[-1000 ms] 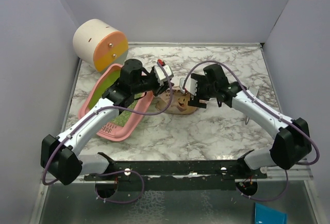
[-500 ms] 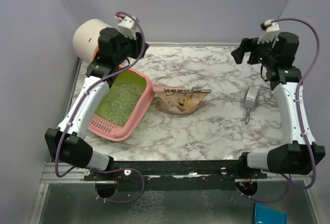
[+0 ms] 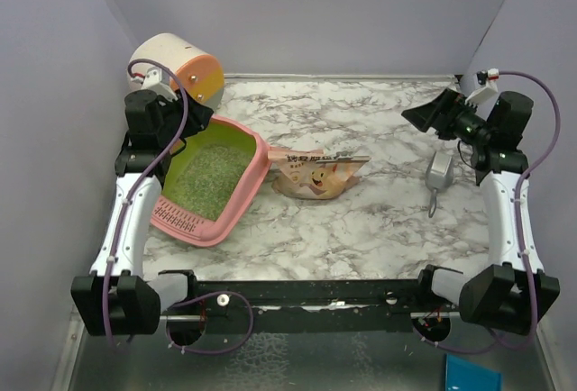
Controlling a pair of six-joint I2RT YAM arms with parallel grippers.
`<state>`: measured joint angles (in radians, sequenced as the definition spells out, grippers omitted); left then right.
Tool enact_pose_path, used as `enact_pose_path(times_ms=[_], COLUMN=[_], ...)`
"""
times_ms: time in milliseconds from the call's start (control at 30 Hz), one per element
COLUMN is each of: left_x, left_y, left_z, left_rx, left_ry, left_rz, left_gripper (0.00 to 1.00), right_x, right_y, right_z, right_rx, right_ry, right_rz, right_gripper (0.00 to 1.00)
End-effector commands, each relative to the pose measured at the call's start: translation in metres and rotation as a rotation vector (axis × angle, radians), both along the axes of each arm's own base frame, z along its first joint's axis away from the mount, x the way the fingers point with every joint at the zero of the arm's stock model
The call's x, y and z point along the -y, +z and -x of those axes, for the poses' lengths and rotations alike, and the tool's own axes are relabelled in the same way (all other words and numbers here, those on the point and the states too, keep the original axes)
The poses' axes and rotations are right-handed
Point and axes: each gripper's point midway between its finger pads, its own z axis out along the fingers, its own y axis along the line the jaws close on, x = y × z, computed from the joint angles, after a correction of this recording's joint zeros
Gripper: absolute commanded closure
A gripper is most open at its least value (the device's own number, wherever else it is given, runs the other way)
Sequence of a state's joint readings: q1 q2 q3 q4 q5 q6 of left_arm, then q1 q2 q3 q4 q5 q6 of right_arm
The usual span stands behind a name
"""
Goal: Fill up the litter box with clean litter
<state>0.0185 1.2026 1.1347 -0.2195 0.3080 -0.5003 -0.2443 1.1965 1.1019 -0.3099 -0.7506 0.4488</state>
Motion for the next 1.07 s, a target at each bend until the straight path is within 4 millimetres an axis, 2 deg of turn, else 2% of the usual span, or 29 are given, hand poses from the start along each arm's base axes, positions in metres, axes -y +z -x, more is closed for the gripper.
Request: enact_pose_path(times_ms=[0,200,733,900,967,1033], left_x=[-0.014,-0.015,-0.012,-0.011,-0.01,-0.009], left_y=[0.034,0.04,0.04,0.044,0.045,0.048], left_z=[0.017,0.025,0.024,0.025,0.025,0.025], left_rx=[0.136,0.144,0.134,0.15,0.15,0.161], left_ry=[0.088,0.112,0.109,0.094,0.087,0.08], left_rz=[-0.014,0.012,0.054,0.031,0.031,0.034], left_gripper=[0.59,0.58,0.55,0.67,0.68,0.64], right_x=[-0.001,-0.002,-0.007,-0.007,-0.007,-0.007], right_y=[0.028,0.018,0.009,0.008,0.008,0.008], right_z=[0.009,0.012,0.015,0.015,0.015,0.015], right_rx=[0.124,0.096,0.076,0.074,0.076,0.076], right_ry=[-0.004,0.001,0.018,0.018,0.017,0.017], right_rz=[0.033,0.024,-0.017,-0.019,-0.016,-0.014], right_gripper=[0.02,0.02,0.02,0.02,0.02,0.02])
